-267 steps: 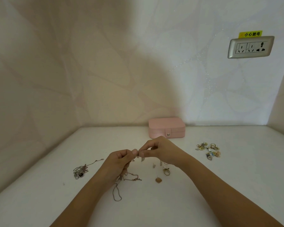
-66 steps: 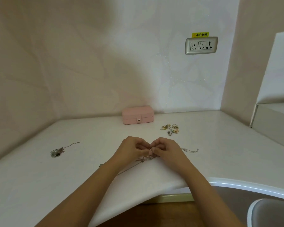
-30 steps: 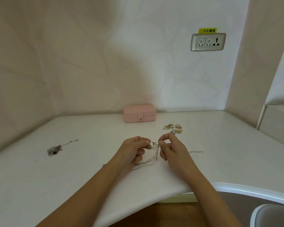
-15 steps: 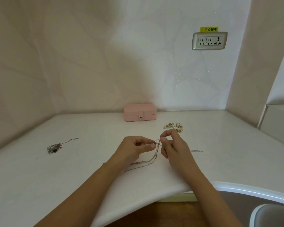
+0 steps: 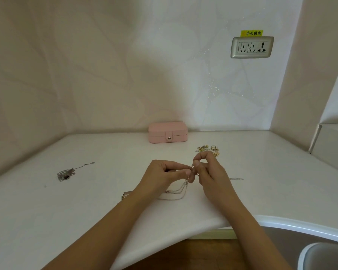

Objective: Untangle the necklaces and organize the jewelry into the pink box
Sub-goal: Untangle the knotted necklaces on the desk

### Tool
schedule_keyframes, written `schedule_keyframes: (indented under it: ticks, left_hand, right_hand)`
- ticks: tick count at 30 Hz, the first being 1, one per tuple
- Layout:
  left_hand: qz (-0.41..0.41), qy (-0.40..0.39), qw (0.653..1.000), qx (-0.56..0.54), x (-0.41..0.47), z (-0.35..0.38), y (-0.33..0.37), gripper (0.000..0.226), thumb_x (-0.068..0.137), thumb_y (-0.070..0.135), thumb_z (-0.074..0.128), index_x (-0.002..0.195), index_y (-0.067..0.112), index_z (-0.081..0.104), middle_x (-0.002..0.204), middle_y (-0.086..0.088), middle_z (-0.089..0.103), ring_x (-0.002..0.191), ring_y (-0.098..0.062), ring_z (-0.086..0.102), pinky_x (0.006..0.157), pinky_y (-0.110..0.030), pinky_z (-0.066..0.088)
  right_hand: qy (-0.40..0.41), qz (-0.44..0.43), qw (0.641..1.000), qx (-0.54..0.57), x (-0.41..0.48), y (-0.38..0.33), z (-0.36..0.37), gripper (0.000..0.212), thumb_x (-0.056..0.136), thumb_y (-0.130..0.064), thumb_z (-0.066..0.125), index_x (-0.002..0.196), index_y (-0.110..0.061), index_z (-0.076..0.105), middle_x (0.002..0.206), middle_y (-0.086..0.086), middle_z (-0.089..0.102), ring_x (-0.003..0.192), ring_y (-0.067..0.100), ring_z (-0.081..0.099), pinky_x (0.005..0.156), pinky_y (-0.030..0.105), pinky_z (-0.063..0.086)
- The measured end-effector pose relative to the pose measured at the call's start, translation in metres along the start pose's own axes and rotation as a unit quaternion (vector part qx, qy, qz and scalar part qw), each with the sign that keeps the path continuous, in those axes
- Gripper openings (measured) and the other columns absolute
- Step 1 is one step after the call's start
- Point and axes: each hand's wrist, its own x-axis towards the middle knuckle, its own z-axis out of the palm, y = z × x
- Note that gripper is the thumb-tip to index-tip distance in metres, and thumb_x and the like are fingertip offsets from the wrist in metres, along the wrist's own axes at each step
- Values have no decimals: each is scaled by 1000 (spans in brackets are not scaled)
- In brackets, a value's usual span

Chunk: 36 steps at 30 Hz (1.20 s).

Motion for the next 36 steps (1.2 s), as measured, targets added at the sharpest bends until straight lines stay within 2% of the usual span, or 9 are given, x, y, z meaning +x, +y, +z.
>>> schedule_keyframes:
  ticks: [3,5,8,12,17,22,27,32,36]
  left_hand:
    - [-23,44,999,-10,1,-1,1,4,80,20,74,79,18,77,74,-19,57,58,-21,44,54,-11,39]
    - [-44,38,998,-19,0,-2,4,5,81,21,73,78,18,75,75,-13,45,47,-10,28,43,-11,27]
    - [-67,32,996,-39,-1,-3,6,5,82,18,70,80,19,73,63,2,54,47,-7,26,46,-16,23]
    - [-98,23,992,-71,1,-3,8,10,85,8,63,78,15,65,44,15,42,41,-4,25,41,-14,20]
    - [-130,-32,976,-169,2,0,8,14,74,11,58,66,22,63,62,9,40,52,-8,20,43,-18,15]
    - [-134,-46,961,-239,3,0,6,10,71,19,59,63,22,65,66,8,41,51,-6,23,43,-17,13]
    - [-131,-28,968,-214,4,1,3,11,72,17,63,70,16,52,64,6,36,50,-6,24,43,-17,14]
    - [-112,-52,978,-169,3,5,6,8,76,16,61,68,17,59,62,6,27,54,-9,16,41,-15,18]
    - [-103,-40,984,-140,1,3,7,10,88,14,61,80,14,66,53,10,29,45,-4,20,41,-15,17]
  right_hand:
    - [1,1,1000,1,0,0,1,15,101,-12,40,91,-23,45,53,-7,59,46,2,40,49,14,32]
    - [1,1,1000,-5,0,1,2,15,101,-14,40,91,-24,45,53,-7,59,48,6,38,49,15,31]
    - [6,-7,1000,-13,0,1,2,15,101,-15,40,92,-26,44,55,-6,61,46,3,39,50,15,33]
    - [6,-22,1000,-13,0,-1,3,15,101,-13,41,91,-25,44,72,-3,68,50,-1,50,55,12,36]
    - [14,-34,999,-24,1,3,6,10,99,-12,45,93,-19,49,88,-8,64,74,-4,58,66,10,40]
    - [7,-44,999,15,1,4,6,16,99,-10,45,90,-24,49,87,-9,65,73,1,58,68,14,42]
    - [-12,-3,986,166,3,3,-2,11,99,-6,44,95,-9,55,91,-12,69,94,6,62,84,24,50]
    - [-10,41,971,237,5,2,-2,15,100,-4,40,90,-8,50,81,-4,68,88,15,63,91,39,50]
    - [5,56,959,277,5,0,-3,15,99,-3,40,88,-7,51,76,-5,66,79,10,62,85,34,50]
